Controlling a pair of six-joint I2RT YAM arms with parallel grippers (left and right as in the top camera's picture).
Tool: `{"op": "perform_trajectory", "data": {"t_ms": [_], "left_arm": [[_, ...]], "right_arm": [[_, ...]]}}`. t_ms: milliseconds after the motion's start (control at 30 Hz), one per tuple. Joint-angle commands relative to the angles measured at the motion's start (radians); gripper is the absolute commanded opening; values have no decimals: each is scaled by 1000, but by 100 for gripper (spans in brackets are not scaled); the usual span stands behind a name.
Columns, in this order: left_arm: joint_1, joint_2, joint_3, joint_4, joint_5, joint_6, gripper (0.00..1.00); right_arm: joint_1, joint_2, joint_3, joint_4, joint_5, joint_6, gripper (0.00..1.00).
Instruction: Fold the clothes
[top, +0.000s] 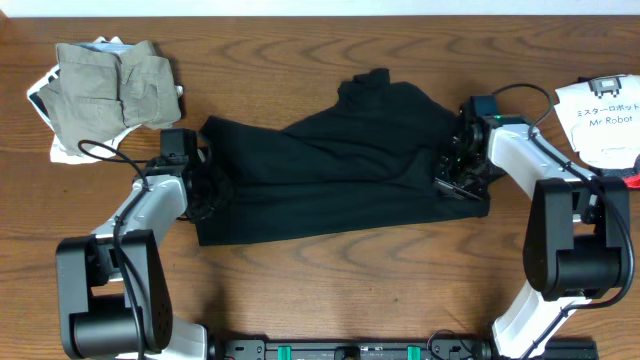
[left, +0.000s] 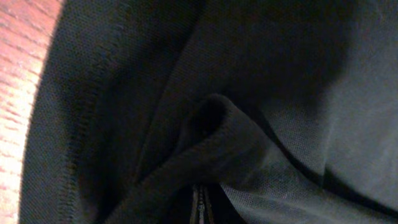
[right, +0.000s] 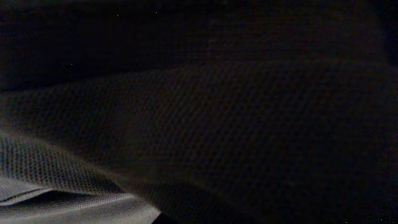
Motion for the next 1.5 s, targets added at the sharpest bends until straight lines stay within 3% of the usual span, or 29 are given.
{"op": "perform_trajectory", "data": {"t_ms": [0, 500, 733, 967, 1067, 1100, 1200, 1267, 1333, 1467], "left_arm": [[47, 61, -27, -3, -91, 56, 6], [52, 38, -26, 0, -63, 69, 6], [52, -122, -23, -11, -62, 75, 7], [52, -275, -23, -15, -63, 75, 17], [52, -313, -23, -14, -61, 73, 17], [52, -323, -21, -14, -60, 71, 24], [52, -339, -9, -10, -25, 72, 36], [52, -336, 18, -10, 63, 71, 57], [50, -335, 48, -10, 133, 71, 76], [45, -335, 122, -19, 172, 71, 85]], "right_arm": [[-40, 53, -23, -16, 173, 4, 1], [-40, 29, -23, -88, 184, 85, 1], [-41, -105, -23, -129, 230, 137, 1], [-41, -290, -23, -166, 244, 147, 4], [-40, -361, -22, -159, 230, 136, 12], [-39, -388, -21, -139, 200, 103, 17], [-39, -438, -16, -43, -20, -39, 48], [-39, -441, 17, -8, -167, -68, 70], [-32, -421, 68, -9, -196, -72, 79], [23, -348, 221, -40, -194, -101, 86]]}}
